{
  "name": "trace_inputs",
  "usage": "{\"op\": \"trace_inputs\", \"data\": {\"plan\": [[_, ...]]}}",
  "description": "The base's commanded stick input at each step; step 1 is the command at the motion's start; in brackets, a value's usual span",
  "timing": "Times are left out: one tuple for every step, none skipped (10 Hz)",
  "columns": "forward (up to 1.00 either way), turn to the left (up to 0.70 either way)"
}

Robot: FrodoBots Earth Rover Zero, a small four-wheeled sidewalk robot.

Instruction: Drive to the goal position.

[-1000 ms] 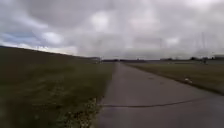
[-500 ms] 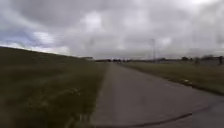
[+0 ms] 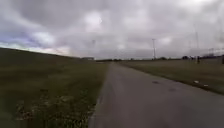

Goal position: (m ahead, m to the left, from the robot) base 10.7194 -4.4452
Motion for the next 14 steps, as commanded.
{"op": "trace_inputs", "data": {"plan": [[1.00, 0.01], [1.00, 0.01], [1.00, 0.01], [1.00, 0.01], [1.00, 0.01], [1.00, 0.00], [1.00, -0.01], [1.00, -0.01], [1.00, -0.15], [1.00, -0.35], [1.00, -0.35], [1.00, -0.25], [1.00, 0.01], [1.00, 0.01]]}}
